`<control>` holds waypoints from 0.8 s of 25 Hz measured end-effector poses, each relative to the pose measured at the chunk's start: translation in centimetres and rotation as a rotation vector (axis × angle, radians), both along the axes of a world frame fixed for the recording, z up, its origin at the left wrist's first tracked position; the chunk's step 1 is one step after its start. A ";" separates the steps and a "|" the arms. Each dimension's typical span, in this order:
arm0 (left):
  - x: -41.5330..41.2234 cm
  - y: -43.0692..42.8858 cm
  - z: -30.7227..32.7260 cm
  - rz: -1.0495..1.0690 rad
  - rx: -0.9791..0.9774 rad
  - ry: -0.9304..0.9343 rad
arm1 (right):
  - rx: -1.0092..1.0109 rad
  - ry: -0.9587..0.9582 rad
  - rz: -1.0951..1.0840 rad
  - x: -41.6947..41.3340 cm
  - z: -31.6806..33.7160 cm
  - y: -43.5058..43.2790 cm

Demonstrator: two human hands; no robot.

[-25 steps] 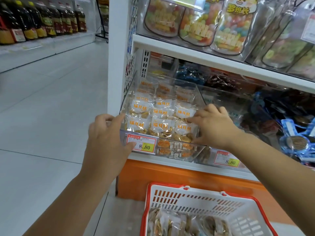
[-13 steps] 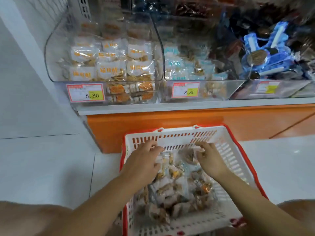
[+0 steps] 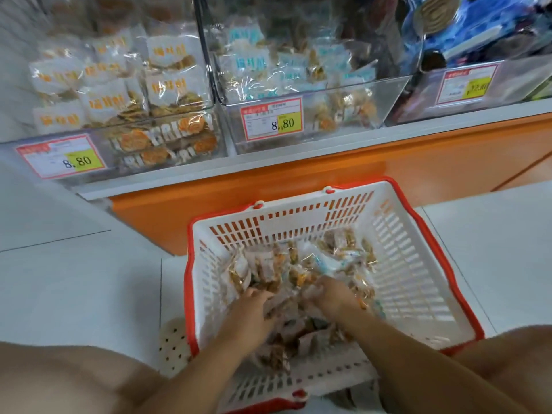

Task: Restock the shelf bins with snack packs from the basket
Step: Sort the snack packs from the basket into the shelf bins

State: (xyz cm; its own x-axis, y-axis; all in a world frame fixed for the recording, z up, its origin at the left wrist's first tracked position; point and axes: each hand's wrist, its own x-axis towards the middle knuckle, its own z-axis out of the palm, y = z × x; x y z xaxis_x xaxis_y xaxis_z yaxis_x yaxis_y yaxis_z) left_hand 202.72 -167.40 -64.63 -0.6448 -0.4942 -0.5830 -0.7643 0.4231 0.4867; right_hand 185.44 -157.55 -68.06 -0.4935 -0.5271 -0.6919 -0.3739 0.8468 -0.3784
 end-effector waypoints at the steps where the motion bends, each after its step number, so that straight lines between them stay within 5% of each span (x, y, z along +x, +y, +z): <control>1: 0.0 -0.2 0.1 0.073 0.051 0.013 | -0.052 0.000 -0.062 -0.4 0.2 0.0; 6: -1.6 -0.5 1.8 0.743 0.577 0.126 | -0.500 -0.209 -0.412 -1.4 5.3 -0.3; 10: -2.1 -1.1 5.0 0.935 1.010 0.292 | -0.774 -0.367 -0.258 0.4 9.6 0.4; 14: -2.0 -1.5 6.3 0.929 1.059 0.488 | -0.763 -0.425 -0.233 1.1 10.9 1.0; 18: -1.7 -1.4 6.3 0.912 0.998 0.618 | -0.801 -0.741 -0.616 0.8 11.2 1.4; 20: -1.6 -1.2 6.6 0.901 0.994 0.667 | -0.755 -0.731 -0.634 1.0 11.2 1.2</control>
State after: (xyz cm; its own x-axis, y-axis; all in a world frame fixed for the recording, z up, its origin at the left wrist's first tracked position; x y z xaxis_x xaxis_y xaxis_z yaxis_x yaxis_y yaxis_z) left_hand 201.09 -168.63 -58.04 -0.6238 -0.4488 -0.6399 -0.1094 -0.7605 0.6400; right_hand 186.43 -156.34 -56.82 -0.4318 -0.7236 -0.5385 0.5305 0.2791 -0.8004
